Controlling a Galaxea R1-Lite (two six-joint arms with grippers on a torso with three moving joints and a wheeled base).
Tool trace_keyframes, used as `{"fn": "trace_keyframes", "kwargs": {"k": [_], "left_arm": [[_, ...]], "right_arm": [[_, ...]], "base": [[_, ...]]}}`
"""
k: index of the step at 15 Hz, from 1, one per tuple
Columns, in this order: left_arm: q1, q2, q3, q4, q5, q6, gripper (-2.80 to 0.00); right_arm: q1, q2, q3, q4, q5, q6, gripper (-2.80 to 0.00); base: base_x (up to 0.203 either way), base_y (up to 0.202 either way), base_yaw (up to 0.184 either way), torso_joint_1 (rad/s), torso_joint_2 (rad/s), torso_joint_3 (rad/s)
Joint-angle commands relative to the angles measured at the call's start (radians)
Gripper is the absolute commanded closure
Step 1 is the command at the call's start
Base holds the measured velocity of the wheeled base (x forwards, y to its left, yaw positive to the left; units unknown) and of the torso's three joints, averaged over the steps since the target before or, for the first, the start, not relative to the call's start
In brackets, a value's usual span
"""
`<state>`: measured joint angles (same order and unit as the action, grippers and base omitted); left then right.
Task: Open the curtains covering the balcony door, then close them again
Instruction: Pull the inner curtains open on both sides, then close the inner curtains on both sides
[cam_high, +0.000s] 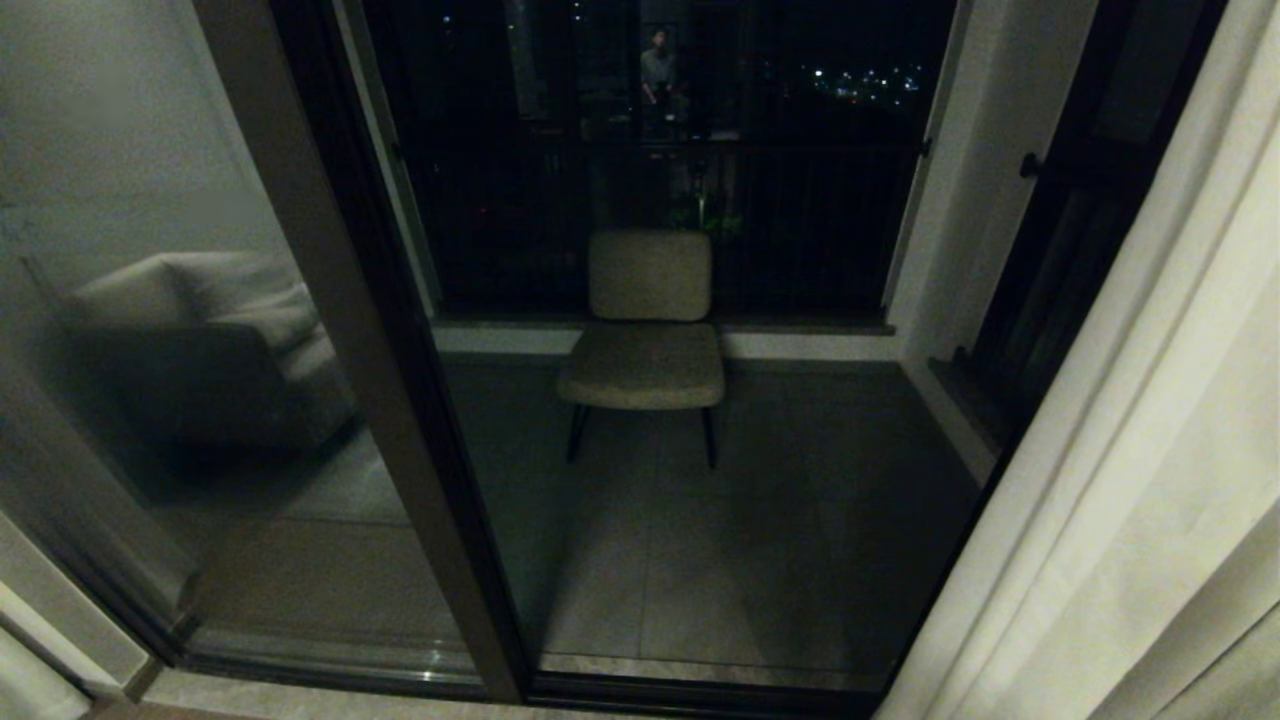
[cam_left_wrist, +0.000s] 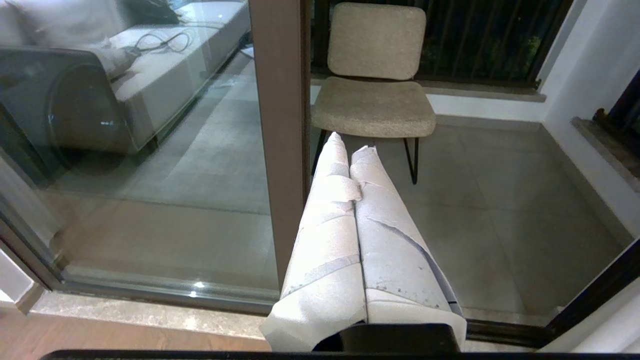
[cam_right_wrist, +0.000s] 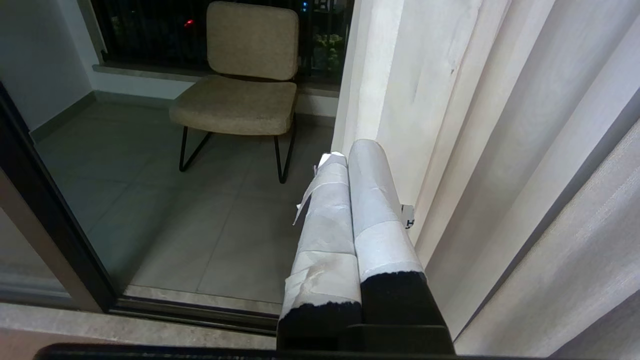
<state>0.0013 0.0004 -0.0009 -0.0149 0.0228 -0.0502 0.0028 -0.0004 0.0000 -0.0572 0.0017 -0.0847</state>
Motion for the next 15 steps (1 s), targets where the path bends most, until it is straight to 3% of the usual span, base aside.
{"fn": "trace_keyframes", "kwargs": {"k": [1, 6, 11, 13, 15], "left_arm": [[0.000, 0.000, 0.001, 0.000, 0.000, 0.000, 0.00], [0.000, 0.000, 0.000, 0.000, 0.000, 0.000, 0.00], [0.000, 0.000, 0.001, 0.000, 0.000, 0.000, 0.00], [0.000, 0.000, 0.001, 0.000, 0.000, 0.000, 0.00], [0.000, 0.000, 0.001, 0.000, 0.000, 0.000, 0.00]], "right_arm": [[0.000, 0.000, 0.000, -0.001, 0.000, -0.001, 0.00], [-0.001, 0.004, 0.000, -0.001, -0.002, 0.002, 0.00], [-0.007, 0.169, -0.178, -0.009, 0.001, 0.065, 0.00], [-0.050, 0.289, -0.267, -0.036, 0.000, 0.078, 0.00], [-0.145, 0.414, -0.375, -0.075, 0.005, 0.098, 0.00]], "base": [[0.000, 0.000, 0.000, 0.000, 0.00, 0.000], [0.000, 0.000, 0.000, 0.000, 0.00, 0.000], [0.000, 0.000, 0.000, 0.000, 0.00, 0.000], [0.000, 0.000, 0.000, 0.000, 0.00, 0.000], [0.000, 0.000, 0.000, 0.000, 0.00, 0.000]]}}
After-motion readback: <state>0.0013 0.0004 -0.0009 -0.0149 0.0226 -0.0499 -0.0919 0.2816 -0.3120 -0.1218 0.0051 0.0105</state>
